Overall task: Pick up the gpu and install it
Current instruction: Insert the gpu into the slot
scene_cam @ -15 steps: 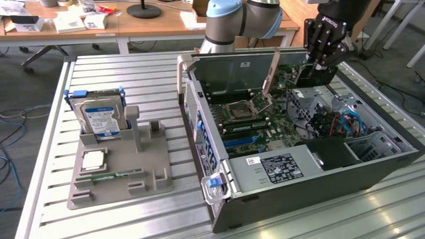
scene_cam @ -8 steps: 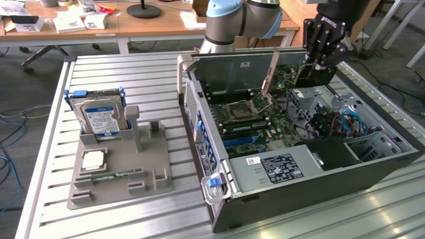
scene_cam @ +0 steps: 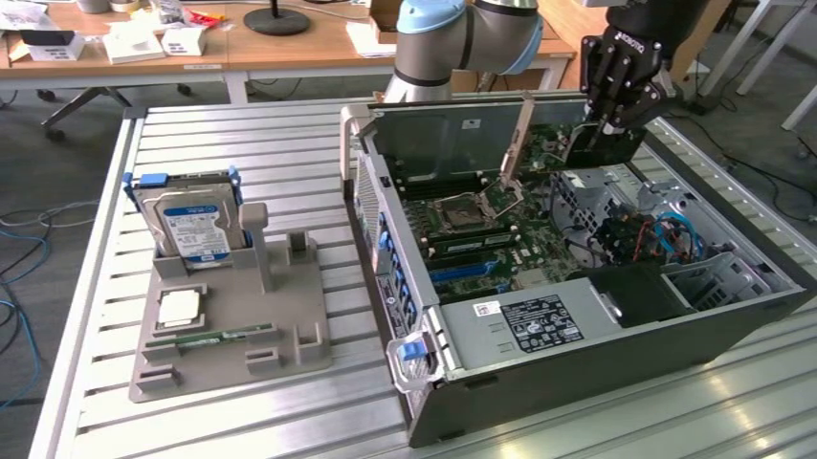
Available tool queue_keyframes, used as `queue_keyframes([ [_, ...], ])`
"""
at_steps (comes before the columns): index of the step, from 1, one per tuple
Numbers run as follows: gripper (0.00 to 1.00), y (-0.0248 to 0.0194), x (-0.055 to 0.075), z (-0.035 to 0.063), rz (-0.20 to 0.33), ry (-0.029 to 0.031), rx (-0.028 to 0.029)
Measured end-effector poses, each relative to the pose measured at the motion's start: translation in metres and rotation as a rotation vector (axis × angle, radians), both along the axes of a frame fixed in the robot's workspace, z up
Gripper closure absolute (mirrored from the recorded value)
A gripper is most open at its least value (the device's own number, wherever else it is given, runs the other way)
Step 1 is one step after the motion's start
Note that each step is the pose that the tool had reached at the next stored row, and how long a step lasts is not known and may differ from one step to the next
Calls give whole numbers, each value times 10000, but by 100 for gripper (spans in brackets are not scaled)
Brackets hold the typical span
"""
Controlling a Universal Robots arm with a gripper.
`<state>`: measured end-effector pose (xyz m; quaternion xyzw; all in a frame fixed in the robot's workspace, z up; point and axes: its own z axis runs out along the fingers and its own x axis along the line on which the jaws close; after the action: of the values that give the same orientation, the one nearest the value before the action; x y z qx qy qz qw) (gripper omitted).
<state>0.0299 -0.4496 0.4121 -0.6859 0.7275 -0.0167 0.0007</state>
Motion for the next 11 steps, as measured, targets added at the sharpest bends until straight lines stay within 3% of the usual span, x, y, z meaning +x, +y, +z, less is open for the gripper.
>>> queue_keyframes([
  [11,74,0,-45,0,-2,0,-1],
])
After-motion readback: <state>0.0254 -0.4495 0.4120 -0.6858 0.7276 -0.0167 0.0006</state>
